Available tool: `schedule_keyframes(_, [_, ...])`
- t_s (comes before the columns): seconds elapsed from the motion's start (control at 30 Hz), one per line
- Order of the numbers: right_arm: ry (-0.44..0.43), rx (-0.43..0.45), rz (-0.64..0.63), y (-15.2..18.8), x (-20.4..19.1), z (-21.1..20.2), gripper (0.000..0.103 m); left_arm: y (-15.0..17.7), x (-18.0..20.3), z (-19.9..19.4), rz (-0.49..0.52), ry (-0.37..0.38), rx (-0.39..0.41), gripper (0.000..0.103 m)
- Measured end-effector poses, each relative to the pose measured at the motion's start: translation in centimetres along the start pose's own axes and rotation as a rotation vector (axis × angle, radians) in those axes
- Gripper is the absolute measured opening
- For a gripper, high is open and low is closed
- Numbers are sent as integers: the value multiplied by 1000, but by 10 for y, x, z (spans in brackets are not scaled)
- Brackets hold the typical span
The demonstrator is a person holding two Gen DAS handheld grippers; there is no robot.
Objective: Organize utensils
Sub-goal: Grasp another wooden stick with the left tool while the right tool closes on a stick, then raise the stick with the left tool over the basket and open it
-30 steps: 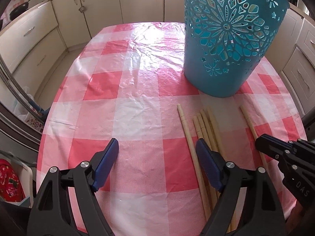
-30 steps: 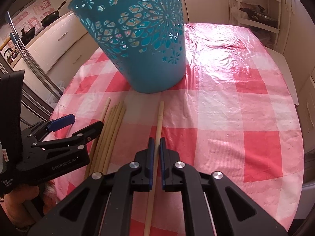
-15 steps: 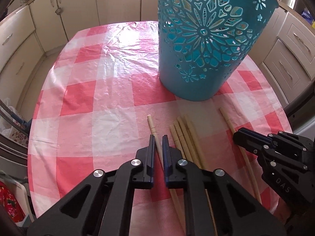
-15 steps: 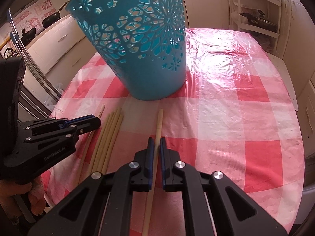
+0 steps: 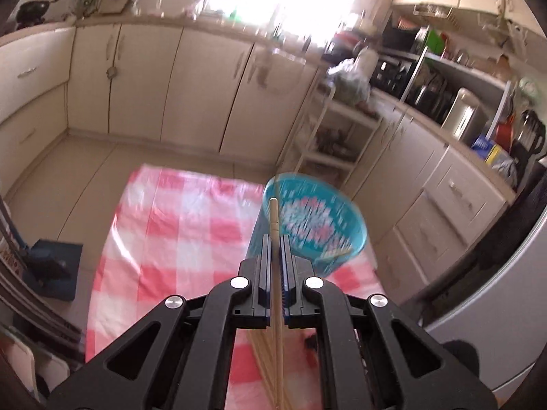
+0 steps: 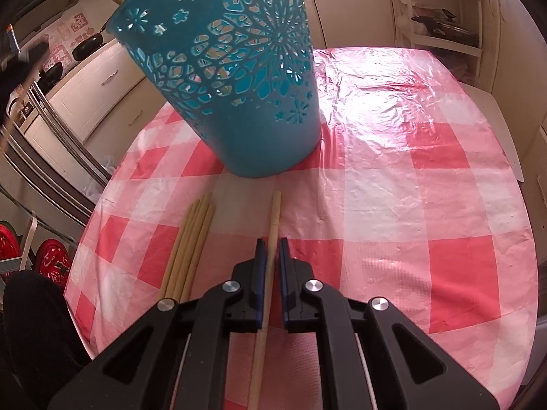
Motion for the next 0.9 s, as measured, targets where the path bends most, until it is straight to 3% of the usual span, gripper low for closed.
schedule_keyframes(0.1, [-4, 2, 2, 0, 0, 0, 8, -47, 32, -10, 35, 46, 148, 4])
schedule_keyframes(0.23, [-6, 7, 2, 1, -1, 0, 9, -84, 58, 0, 72, 37, 270, 4])
schedule_keyframes(0.43, [-34, 18, -24, 1, -10, 0, 28, -113, 66, 38, 44, -29, 386, 4])
schedule_keyframes(0.63, [21, 25, -114, 1, -21, 2, 33, -109, 59, 77, 41, -59, 378, 5])
schedule_keyframes(0.9, [-26, 27, -58, 0, -15, 2, 33, -81, 45, 105, 64, -107, 308, 5])
Point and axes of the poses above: each gripper's, at about its wrist camera, not at the fingertips, and z roughly the way its jaws point, x to its right, y to its underside, the point moved 9 cm from there along z, roughly the way its jaws point, and after that the axes turned 6 degrees about -z, right-handed, at the moved point
